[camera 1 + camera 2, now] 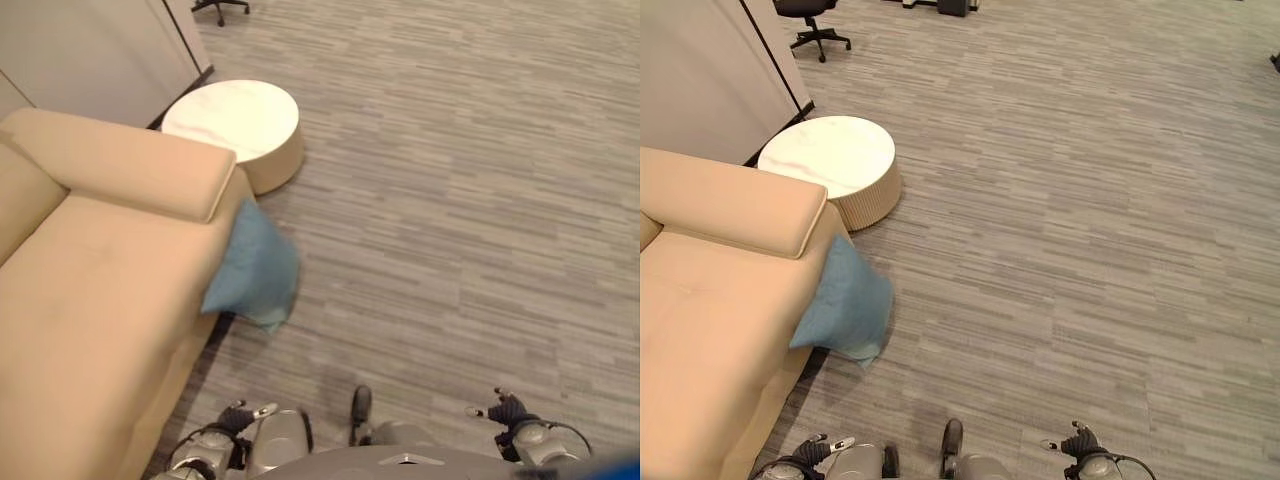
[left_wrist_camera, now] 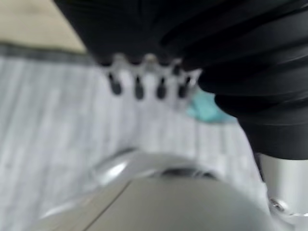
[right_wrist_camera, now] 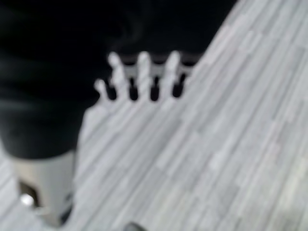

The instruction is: Pick up all the scattered cushions and arrange them neatly on the sofa.

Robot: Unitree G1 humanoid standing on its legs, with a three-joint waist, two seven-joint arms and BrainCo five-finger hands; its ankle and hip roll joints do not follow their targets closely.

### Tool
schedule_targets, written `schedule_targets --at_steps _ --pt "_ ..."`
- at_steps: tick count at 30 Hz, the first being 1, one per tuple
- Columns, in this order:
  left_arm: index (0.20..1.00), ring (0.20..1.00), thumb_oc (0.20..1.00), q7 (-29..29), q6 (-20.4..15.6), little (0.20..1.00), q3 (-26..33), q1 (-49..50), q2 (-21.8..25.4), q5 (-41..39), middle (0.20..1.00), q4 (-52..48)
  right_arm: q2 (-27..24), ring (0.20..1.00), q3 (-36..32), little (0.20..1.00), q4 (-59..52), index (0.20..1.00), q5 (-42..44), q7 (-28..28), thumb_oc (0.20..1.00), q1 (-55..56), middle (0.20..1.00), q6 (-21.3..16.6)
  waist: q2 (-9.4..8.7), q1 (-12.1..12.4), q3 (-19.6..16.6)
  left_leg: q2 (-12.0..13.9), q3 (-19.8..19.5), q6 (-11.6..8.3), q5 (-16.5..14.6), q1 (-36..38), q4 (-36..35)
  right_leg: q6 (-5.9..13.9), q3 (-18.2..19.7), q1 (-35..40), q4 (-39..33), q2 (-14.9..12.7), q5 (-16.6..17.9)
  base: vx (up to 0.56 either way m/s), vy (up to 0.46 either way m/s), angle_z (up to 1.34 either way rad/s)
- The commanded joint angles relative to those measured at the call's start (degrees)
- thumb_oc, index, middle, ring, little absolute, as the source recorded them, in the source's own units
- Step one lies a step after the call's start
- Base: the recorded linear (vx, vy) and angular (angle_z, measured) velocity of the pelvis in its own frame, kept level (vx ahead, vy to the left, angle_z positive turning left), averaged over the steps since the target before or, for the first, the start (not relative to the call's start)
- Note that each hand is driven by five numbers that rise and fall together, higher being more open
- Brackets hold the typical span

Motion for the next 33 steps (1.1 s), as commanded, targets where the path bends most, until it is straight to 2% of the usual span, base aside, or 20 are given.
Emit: schedule_targets --at_steps 1,3,4,7,8,9,11,13,15,16,18,20,21,22,25,26,27,28,33 --pt "1.000 1.000 1.000 0.06 -0.17 1.000 -0.13 0.64 0.52 1.03 1.000 -0.28 -2.67 1.000 -0.27 1.000 -1.06 1.000 1.21 -0.81 1.000 2.12 1.000 -0.03 1.65 -0.33 -1.76 -0.35 0.85 1.68 3.77 -1.47 0.82 9.62 1.99 3.32 6.57 -1.00 -9.01 0.26 0.029 -0.07" --pt "1.000 1.000 1.000 -0.06 0.16 1.000 0.07 1.57 0.52 1.52 1.000 0.14 -2.20 1.000 0.23 1.000 -0.90 1.000 -0.05 -0.52 1.000 2.71 1.000 0.16 0.88 -0.60 -2.64 -0.88 0.44 2.64 3.16 -0.84 3.10 9.47 1.89 4.75 8.76 -1.20 -11.09 0.42 0.037 -0.19" --pt "1.000 1.000 1.000 -0.06 0.16 1.000 0.08 1.58 0.53 1.52 1.000 0.14 -2.19 1.000 0.24 1.000 -0.91 1.000 -0.05 -0.52 1.000 2.72 1.000 0.16 0.85 -0.61 -2.64 -0.89 0.44 2.64 3.10 -0.87 3.18 9.47 1.89 4.73 8.82 -1.23 -11.15 0.35 0.040 -0.10" --pt "1.000 1.000 1.000 -0.12 0.38 1.000 0.13 1.28 0.81 1.35 1.000 -0.09 -1.66 1.000 0.79 1.000 -0.90 1.000 -0.61 -0.09 1.000 2.50 1.000 0.33 -0.96 -0.84 -2.51 -1.07 1.67 3.13 -0.27 -1.85 8.67 9.41 2.04 4.14 10.99 -2.45 -11.49 0.17 0.005 -0.05" --pt "1.000 1.000 1.000 -0.13 0.39 1.000 0.13 1.26 0.80 1.35 1.000 -0.09 -1.67 1.000 0.78 1.000 -0.89 1.000 -0.61 -0.09 1.000 2.48 1.000 0.33 -0.87 -0.82 -2.69 -0.96 1.67 3.12 -0.16 -2.11 8.66 9.37 2.06 3.88 10.94 -2.35 -11.34 0.13 -0.037 0.26" --pt "1.000 1.000 1.000 0.21 0.10 1.000 0.26 0.88 0.91 -0.28 1.000 -1.12 -1.79 1.000 0.90 1.000 -0.71 1.000 -0.41 -0.29 1.000 2.10 1.000 0.56 -2.41 -0.37 -2.00 -0.12 3.18 2.91 -2.26 -5.52 16.49 9.30 1.56 3.90 11.07 -3.36 -11.01 0.12 -0.041 0.38" --pt "1.000 1.000 1.000 0.43 -0.13 1.000 0.35 1.03 1.00 -1.15 1.000 -1.44 -1.90 1.000 0.90 1.000 -0.46 1.000 -0.10 -0.30 1.000 1.93 1.000 0.69 -3.16 0.44 -2.02 0.31 2.78 2.66 -2.47 -8.30 21.29 9.23 1.65 4.32 10.48 -3.68 -10.70 0.20 -0.022 0.26" --pt "1.000 1.000 1.000 0.27 0.40 1.000 1.26 2.10 1.14 -0.88 1.000 -0.51 -1.63 1.000 1.01 1.000 -0.49 1.000 -0.79 0.26 1.000 1.87 1.000 0.86 -3.37 1.09 -3.16 -0.42 1.32 4.60 -6.31 -6.18 18.52 10.06 1.93 5.38 10.26 -4.01 -11.42 0.29 0.027 -0.01" --pt "1.000 1.000 1.000 0.43 0.66 1.000 1.60 2.63 1.33 -0.43 1.000 0.24 -1.39 1.000 0.79 1.000 -0.33 1.000 -1.06 0.40 1.000 2.05 1.000 0.90 -3.50 1.61 -4.05 -1.07 0.85 5.73 -7.27 -4.39 16.74 11.15 2.11 4.94 12.83 -4.85 -10.72 0.26 0.061 -0.05" --pt "1.000 1.000 1.000 0.41 0.65 1.000 1.89 2.94 1.48 -0.39 1.000 0.42 -1.45 1.000 1.02 1.000 -0.04 1.000 -1.86 0.54 1.000 2.03 1.000 0.88 -3.21 1.88 -4.02 -1.68 0.24 6.54 -8.11 -1.88 14.75 12.40 1.89 3.52 17.16 -5.68 -9.51 0.19 0.126 -0.10" --pt "1.000 1.000 1.000 0.32 0.75 1.000 2.16 2.80 1.70 -0.90 1.000 -0.02 -1.38 1.000 1.19 1.000 -0.30 1.000 -2.16 1.00 1.000 1.52 1.000 0.84 -2.33 1.31 -3.33 -2.22 -0.89 7.41 -7.51 1.44 10.57 14.84 2.45 -2.67 27.83 -6.69 -4.16 0.13 0.132 -0.28" --pt "1.000 1.000 1.000 0.26 0.68 1.000 2.25 2.76 1.84 -1.25 1.000 -0.50 -1.23 1.000 0.83 1.000 -0.73 1.000 -1.98 1.03 1.000 1.68 1.000 0.55 -0.92 0.18 -2.58 -1.93 -1.97 7.53 -7.37 5.18 7.46 15.26 2.25 -6.60 33.59 -6.71 -2.38 0.18 0.083 -0.07" --pt "1.000 1.000 1.000 0.19 0.45 1.000 2.00 2.40 1.98 -1.74 1.000 -1.22 -1.00 1.000 0.72 1.000 -0.46 1.000 -1.67 0.93 1.000 2.08 1.000 0.55 -0.23 -0.70 -1.96 -2.11 -3.39 7.25 -7.34 7.46 6.54 13.92 2.08 -9.94 33.70 -6.04 -4.37 0.18 0.027 0.00" --pt "1.000 1.000 1.000 0.19 0.45 1.000 2.00 2.41 1.98 -1.74 1.000 -1.23 -1.00 1.000 0.73 1.000 -0.45 1.000 -1.66 0.93 1.000 2.09 1.000 0.55 -0.27 -0.83 -1.83 -2.18 -3.51 7.24 -7.42 7.61 6.58 13.92 1.96 -9.78 33.82 -6.13 -4.55 0.18 -0.022 0.04" --pt "1.000 1.000 1.000 0.14 -0.04 1.000 1.56 2.17 1.95 -1.74 1.000 -1.50 -1.12 1.000 0.82 1.000 0.19 1.000 -1.45 0.88 1.000 2.03 1.000 0.62 -0.36 -1.32 -1.42 -2.50 -4.21 6.82 -7.59 8.46 6.83 12.94 1.51 -10.65 27.44 -6.23 -5.69 0.11 -0.046 0.51" --pt "1.000 1.000 1.000 0.13 -0.15 1.000 1.35 1.93 1.71 -1.85 1.000 -1.13 -1.29 1.000 0.84 1.000 0.46 1.000 -1.08 0.73 1.000 1.91 1.000 0.70 -0.82 -2.14 -1.16 -3.42 -5.29 6.41 -7.65 10.01 5.62 13.31 3.44 -12.20 19.80 -5.53 -4.06 0.21 -0.075 0.53" --pt "1.000 1.000 1.000 0.07 -0.26 1.000 1.31 1.90 1.61 -1.80 1.000 -0.96 -1.35 1.000 0.83 1.000 0.56 1.000 -1.07 0.74 1.000 2.04 1.000 0.78 -0.74 -2.65 -0.87 -3.64 -5.82 6.08 -7.69 11.26 4.62 13.70 4.26 -12.06 16.66 -5.01 -3.05 0.19 -0.105 0.44" --pt "1.000 1.000 1.000 0.19 -0.59 1.000 0.69 1.41 1.42 -1.38 1.000 -1.03 -1.75 1.000 0.50 1.000 0.52 1.000 -0.40 0.61 1.000 2.41 1.000 0.66 -1.69 -2.76 -0.88 -4.63 -6.42 5.39 -7.68 10.22 6.27 14.27 4.97 -10.03 11.08 -5.47 -1.25 0.08 -0.067 0.48" --pt "1.000 1.000 1.000 -0.08 -0.51 1.000 0.67 1.87 1.12 -0.50 1.000 -0.45 -1.80 1.000 0.49 1.000 1.17 1.000 -0.62 0.57 1.000 2.80 1.000 0.53 -1.54 -2.13 -1.97 -4.33 -7.04 4.11 -7.05 10.57 5.39 13.70 3.75 -6.13 7.93 -5.44 -0.75 0.04 -0.065 0.63"
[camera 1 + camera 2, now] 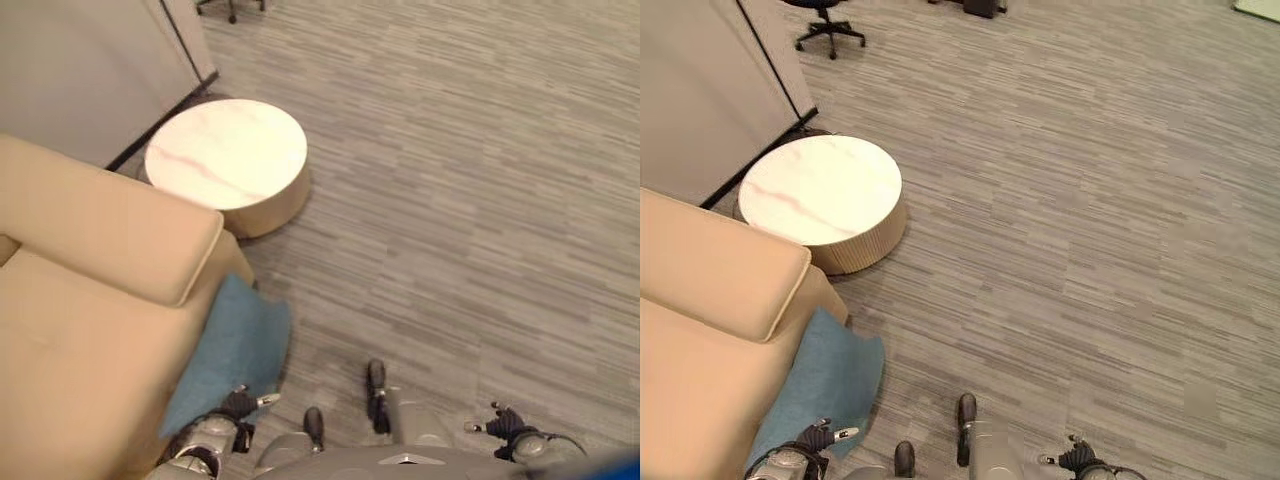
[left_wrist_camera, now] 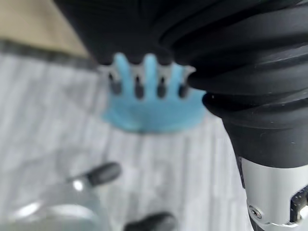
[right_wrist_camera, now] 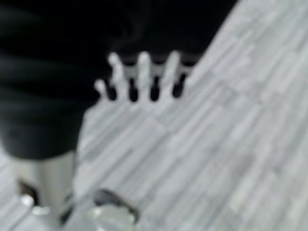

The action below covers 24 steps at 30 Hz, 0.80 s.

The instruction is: Pick up all the scattered cushions and arrange them neatly on the sofa.

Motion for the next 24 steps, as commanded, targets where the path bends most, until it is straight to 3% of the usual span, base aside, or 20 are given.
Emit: schedule_targets --at_steps 1,12,18,21,24 --pt "1.000 1.000 1.000 -0.12 -0.38 1.000 0.54 0.40 1.29 -0.21 1.000 1.05 -2.32 1.000 -0.99 1.000 0.94 1.000 0.98 -0.72 1.000 -2.11 1.000 -0.13 -1.19 0.01 0.16 -0.38 2.21 -3.14 -1.29 -7.26 7.98 6.28 -0.13 9.31 -6.97 -0.33 -3.08 -0.01 -0.039 0.11" --pt "1.000 1.000 1.000 -0.09 0.11 1.000 1.05 1.90 1.79 0.87 1.000 1.97 -1.49 1.000 -0.24 1.000 0.31 1.000 1.07 -0.60 1.000 -1.29 1.000 -0.84 -1.05 0.53 -0.75 -0.10 -0.04 -3.39 -0.88 -5.43 6.28 4.77 -2.03 12.16 -6.24 0.74 -5.10 0.02 -0.041 0.32" --pt "1.000 1.000 1.000 -0.01 -0.21 1.000 1.08 1.57 1.76 -0.62 1.000 1.80 -1.28 1.000 0.19 1.000 -1.10 1.000 1.62 -0.77 1.000 -1.69 1.000 -1.33 -0.36 1.15 -0.21 0.21 -3.62 -3.91 0.94 -6.60 4.58 4.09 -1.01 11.28 -5.10 1.45 -6.56 -0.05 -0.062 0.28" --pt "1.000 1.000 1.000 0.18 -0.23 1.000 0.30 0.79 1.34 -0.55 1.000 1.73 -1.42 1.000 0.13 1.000 -0.84 1.000 1.70 -1.14 1.000 -1.77 1.000 -1.46 -0.02 0.64 0.01 0.24 -4.51 -4.31 2.06 -7.93 3.83 3.86 -3.46 11.28 -6.04 1.20 -6.88 -0.01 -0.055 0.59" --pt "1.000 1.000 1.000 0.03 -0.24 1.000 -0.03 0.30 0.95 -0.60 1.000 1.64 -1.75 1.000 -0.54 1.000 -0.46 1.000 1.96 -1.29 1.000 -1.79 1.000 -1.38 0.38 -0.37 0.47 1.17 -0.66 -4.50 2.25 -8.96 4.62 3.85 -7.21 12.20 -7.30 0.12 -7.06 0.00 -0.002 1.49"
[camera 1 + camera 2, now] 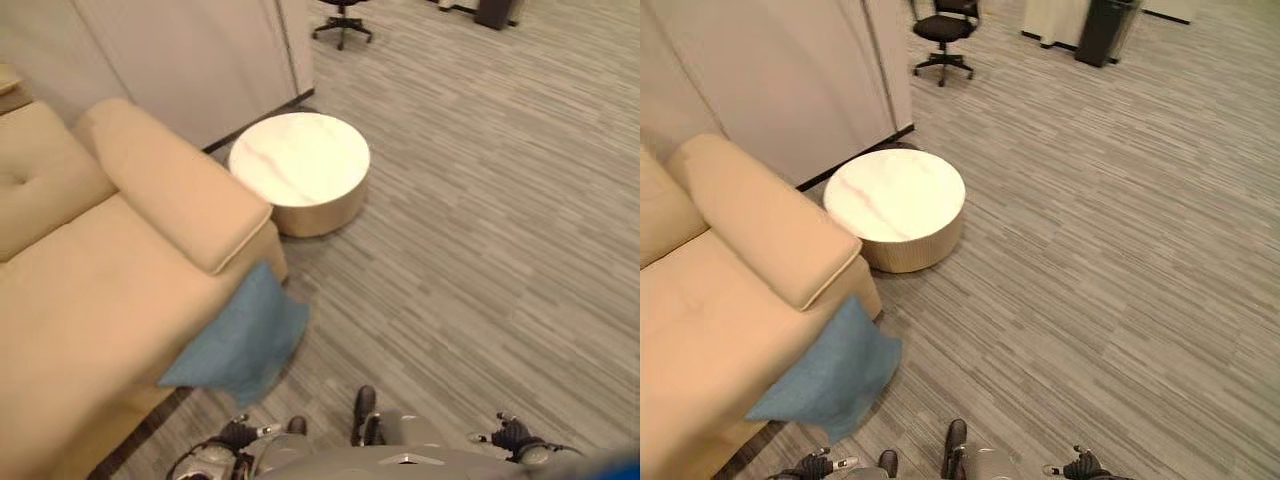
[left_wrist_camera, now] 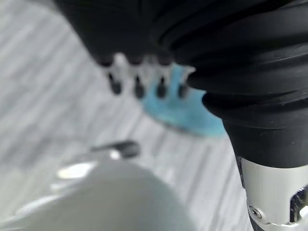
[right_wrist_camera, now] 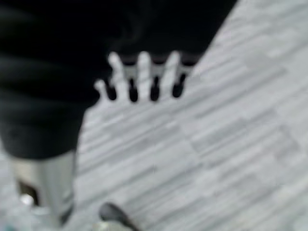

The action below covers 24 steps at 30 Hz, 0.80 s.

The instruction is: Pick up all the scattered cushions and arrange them neatly on the sofa.

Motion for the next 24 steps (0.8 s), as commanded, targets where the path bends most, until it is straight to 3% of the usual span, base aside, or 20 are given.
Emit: schedule_targets --at_steps 1,2,3,4,9,10,11,12,14,16,17,20,22,24 --pt "1.000 1.000 1.000 0.36 -0.23 1.000 1.38 0.28 0.51 -0.40 1.000 0.41 -1.70 1.000 -0.93 1.000 0.78 1.000 1.94 -1.10 1.000 -1.34 1.000 -1.14 -0.44 -1.78 1.21 -3.41 11.20 -2.10 2.84 -1.05 3.63 4.58 1.37 13.50 -11.48 -1.80 1.18 -0.05 0.036 1.19" --pt "1.000 1.000 1.000 0.48 -0.20 1.000 1.52 0.09 0.57 -0.16 1.000 0.29 -1.82 1.000 -1.09 1.000 0.60 1.000 2.01 -1.05 1.000 -1.33 1.000 -1.01 -0.36 -2.18 1.46 -2.20 15.87 -1.98 2.61 -1.59 4.45 4.69 0.20 13.46 -11.56 -2.25 1.20 -0.04 0.033 1.17" --pt "1.000 1.000 1.000 0.48 -0.20 1.000 1.52 0.09 0.57 -0.16 1.000 0.29 -1.82 1.000 -1.09 1.000 0.60 1.000 2.01 -1.05 1.000 -1.33 1.000 -1.01 -0.36 -2.18 1.46 -2.20 15.87 -1.98 2.61 -1.59 4.45 4.69 0.20 13.46 -11.56 -2.25 1.20 0.01 0.058 1.05" --pt "1.000 1.000 1.000 0.40 -0.10 1.000 2.05 0.18 0.57 -0.13 1.000 0.18 -1.69 1.000 -0.92 1.000 1.12 1.000 2.04 -0.94 1.000 -1.25 1.000 -0.68 -0.25 -2.28 1.51 -0.84 20.58 -1.70 2.15 -2.13 5.58 4.71 -1.39 13.85 -11.69 -2.38 1.03 0.12 0.072 0.81" --pt "1.000 1.000 1.000 0.44 0.01 1.000 3.44 2.05 1.57 -0.65 1.000 -0.09 -0.94 1.000 0.77 1.000 1.11 1.000 0.17 -0.36 1.000 -1.77 1.000 -0.27 -1.13 -0.01 1.45 -2.38 16.72 -0.28 0.74 -0.80 4.32 5.16 -0.69 14.15 -7.30 -3.08 -0.12 0.14 0.103 0.13" --pt "1.000 1.000 1.000 0.44 0.19 1.000 3.78 2.24 1.88 -0.96 1.000 -0.31 -0.89 1.000 1.28 1.000 0.02 1.000 -0.25 0.00 1.000 -2.17 1.000 -0.34 -1.02 0.67 1.55 -2.86 15.23 0.56 0.59 -0.32 3.68 5.58 0.33 12.50 -2.37 -3.91 -0.15 0.09 0.119 0.36" --pt "1.000 1.000 1.000 0.44 0.20 1.000 3.78 2.24 1.88 -0.96 1.000 -0.31 -0.89 1.000 1.28 1.000 0.01 1.000 -0.25 0.00 1.000 -2.17 1.000 -0.33 -1.03 0.68 1.52 -2.89 15.24 0.57 0.59 -0.34 3.67 5.59 0.35 12.43 -2.28 -3.94 -0.19 0.08 0.121 0.03" --pt "1.000 1.000 1.000 0.47 0.09 1.000 3.91 2.07 2.11 -1.37 1.000 -0.53 -0.79 1.000 1.54 1.000 -0.62 1.000 -0.43 0.11 1.000 -2.37 1.000 -0.43 -0.80 0.74 1.89 -3.00 14.42 0.84 0.69 -0.08 3.37 6.05 1.15 10.76 1.01 -4.21 -0.11 0.05 0.060 -0.20" --pt "1.000 1.000 1.000 0.53 -0.20 1.000 3.87 2.00 2.28 -1.78 1.000 -0.96 -0.91 1.000 1.74 1.000 -2.41 1.000 -0.19 0.22 1.000 -2.52 1.000 -0.83 -0.32 0.32 2.27 -3.58 12.17 1.27 0.70 0.79 2.69 6.90 6.21 8.52 4.79 -3.13 -0.15 0.09 0.061 -0.07" --pt "1.000 1.000 1.000 0.80 -0.99 1.000 4.08 1.63 2.41 -3.37 1.000 -1.60 -1.16 1.000 2.44 1.000 -3.32 1.000 0.17 0.27 1.000 -3.19 1.000 -1.11 0.34 -0.24 2.37 -4.31 8.95 0.87 0.88 2.01 1.21 6.27 13.28 5.67 1.17 -1.51 1.32 0.13 -0.016 0.52" --pt "1.000 1.000 1.000 0.81 -0.99 1.000 4.08 1.63 2.40 -3.38 1.000 -1.60 -1.17 1.000 2.45 1.000 -3.30 1.000 0.17 0.26 1.000 -3.20 1.000 -1.12 0.38 -0.30 2.43 -4.28 8.89 0.86 0.82 2.09 1.23 6.26 13.21 5.79 1.12 -1.49 1.29 0.12 -0.051 0.85" --pt "1.000 1.000 1.000 0.97 -1.36 1.000 3.49 0.81 2.49 -3.45 1.000 -1.36 -0.97 1.000 2.79 1.000 -2.83 1.000 0.07 0.14 1.000 -3.12 1.000 -0.84 0.39 -1.96 3.43 -5.80 4.27 0.30 0.75 3.47 0.68 7.60 19.63 2.56 -4.99 -0.16 4.71 0.13 -0.064 0.53" --pt "1.000 1.000 1.000 1.01 -1.50 1.000 2.83 -0.06 2.78 -2.62 1.000 -0.72 -0.85 1.000 2.02 1.000 -2.23 1.000 0.44 0.09 1.000 -2.04 1.000 -0.76 0.09 -2.75 3.71 -7.10 -0.19 -0.53 -0.10 4.19 1.24 8.44 20.64 2.58 -7.72 -0.17 5.97 0.17 -0.151 0.98" --pt "1.000 1.000 1.000 1.18 -1.62 1.000 2.61 0.26 2.63 -2.05 1.000 -0.31 -0.53 1.000 1.52 1.000 -1.63 1.000 0.94 0.08 1.000 -0.99 1.000 -0.98 -0.06 -3.39 3.31 -6.97 -1.71 -0.99 -0.21 3.83 1.85 7.68 19.12 4.59 -8.79 -1.12 5.98 0.09 -0.190 1.97"
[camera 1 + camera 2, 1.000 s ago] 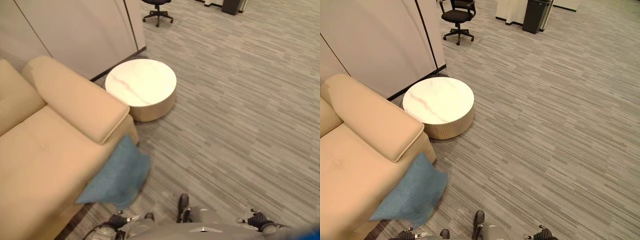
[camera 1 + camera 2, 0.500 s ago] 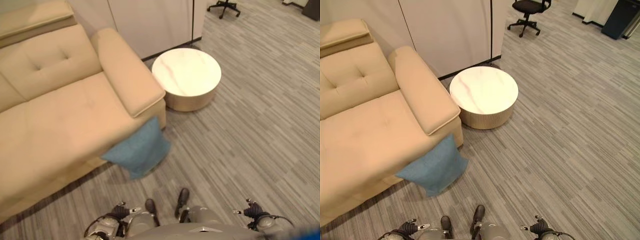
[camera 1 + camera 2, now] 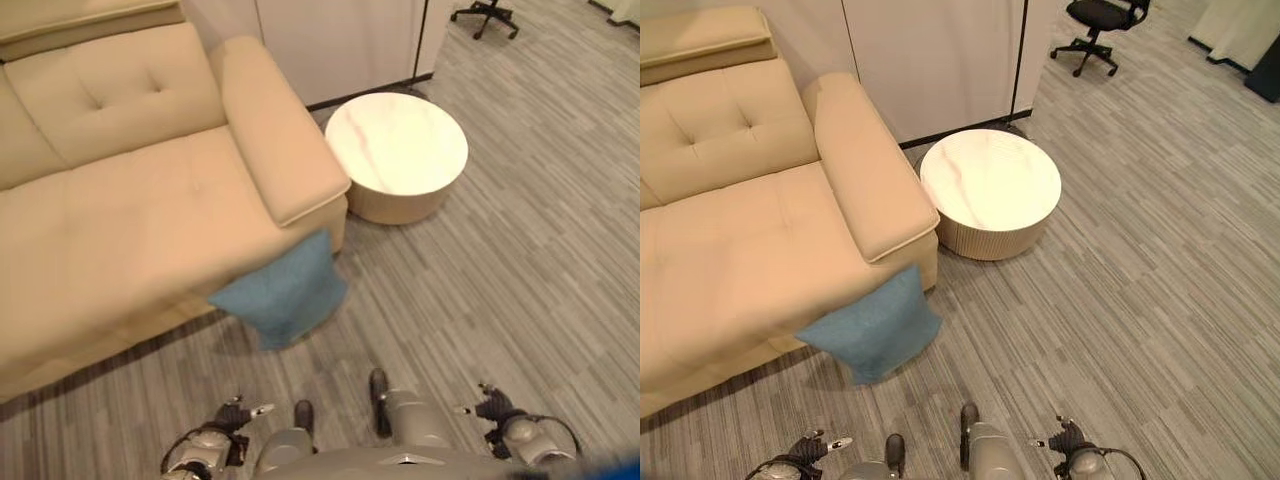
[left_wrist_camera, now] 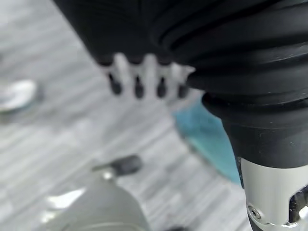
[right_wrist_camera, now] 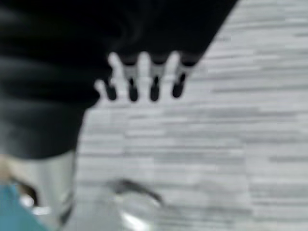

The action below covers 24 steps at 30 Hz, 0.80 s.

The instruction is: Pick up all the scattered cushions and arrange them neatly on the sofa.

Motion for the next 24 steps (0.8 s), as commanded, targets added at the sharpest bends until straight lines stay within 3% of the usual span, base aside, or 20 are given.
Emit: schedule_targets --at_steps 1,3,5,6,8,11,17,24 --pt "1.000 1.000 1.000 0.80 -1.23 1.000 0.48 2.32 1.99 -0.30 1.000 -0.43 -1.06 1.000 -1.36 1.000 0.48 1.000 1.06 -0.35 1.000 0.49 1.000 -0.59 -3.20 0.36 -1.06 -6.38 2.32 0.40 -3.43 -0.03 4.63 1.92 -2.30 4.36 -2.93 -1.92 -1.22 0.08 -0.241 1.90" --pt "1.000 1.000 1.000 0.71 -1.05 1.000 0.73 2.49 2.09 -0.31 1.000 -0.13 -1.08 1.000 -1.83 1.000 0.63 1.000 1.33 -0.25 1.000 0.92 1.000 -0.66 -3.33 -0.40 -1.65 -4.41 4.75 -0.68 -3.62 -1.32 6.20 1.67 -3.83 5.76 -3.50 -2.48 -1.63 0.08 -0.195 1.15" --pt "1.000 1.000 1.000 0.87 -0.76 1.000 0.74 2.74 1.91 -0.42 1.000 -0.20 -1.56 1.000 -2.19 1.000 1.07 1.000 2.93 -0.28 1.000 0.50 1.000 -0.68 -3.36 -1.90 -1.64 0.20 15.53 -0.79 -3.30 -3.91 10.55 0.27 -7.40 8.79 -4.03 -3.23 -3.31 0.06 -0.140 1.54" --pt "1.000 1.000 1.000 0.87 -0.76 1.000 0.75 2.74 1.91 -0.42 1.000 -0.21 -1.56 1.000 -2.18 1.000 1.08 1.000 2.94 -0.28 1.000 0.49 1.000 -0.68 -3.34 -1.91 -1.62 0.23 15.50 -0.81 -3.36 -3.95 10.67 0.26 -7.42 8.80 -4.02 -3.21 -3.32 0.02 -0.041 1.35" --pt "1.000 1.000 1.000 1.19 -0.31 1.000 0.39 3.03 2.20 1.31 1.000 -0.23 -1.76 1.000 -2.59 1.000 1.25 1.000 2.58 -0.05 1.000 0.26 1.000 -0.39 -2.52 -2.01 -2.86 2.44 21.03 -1.58 0.21 -4.25 5.59 0.13 -10.57 10.10 -3.85 -2.90 -4.76 0.12 0.018 0.99" --pt "1.000 1.000 1.000 0.90 0.00 1.000 0.65 3.47 2.09 1.45 1.000 -0.12 -1.34 1.000 -2.28 1.000 0.11 1.000 2.25 0.13 1.000 0.10 1.000 -0.71 -2.87 -1.82 -3.60 1.11 19.17 -1.22 0.04 -4.08 3.90 0.49 -10.63 9.74 -3.13 -3.14 -4.48 0.11 0.064 0.37" --pt "1.000 1.000 1.000 1.03 0.00 1.000 1.61 4.06 2.25 1.55 1.000 -0.53 -0.13 1.000 -1.38 1.000 -1.52 1.000 1.25 0.53 1.000 -0.16 1.000 -0.73 -2.94 -0.97 -5.19 -0.93 19.86 -0.42 -0.05 -0.71 0.43 1.56 -8.94 10.89 -3.78 -3.89 -3.44 0.11 0.094 -0.22" --pt "1.000 1.000 1.000 1.06 -0.07 1.000 1.79 4.47 2.31 1.55 1.000 -0.73 0.39 1.000 -1.35 1.000 -2.12 1.000 1.52 0.66 1.000 0.13 1.000 -1.06 -2.88 -0.64 -6.08 -1.51 20.30 -0.36 0.06 1.23 -1.31 2.21 -8.68 12.12 -4.99 -4.23 -2.72 0.03 0.033 -0.08"
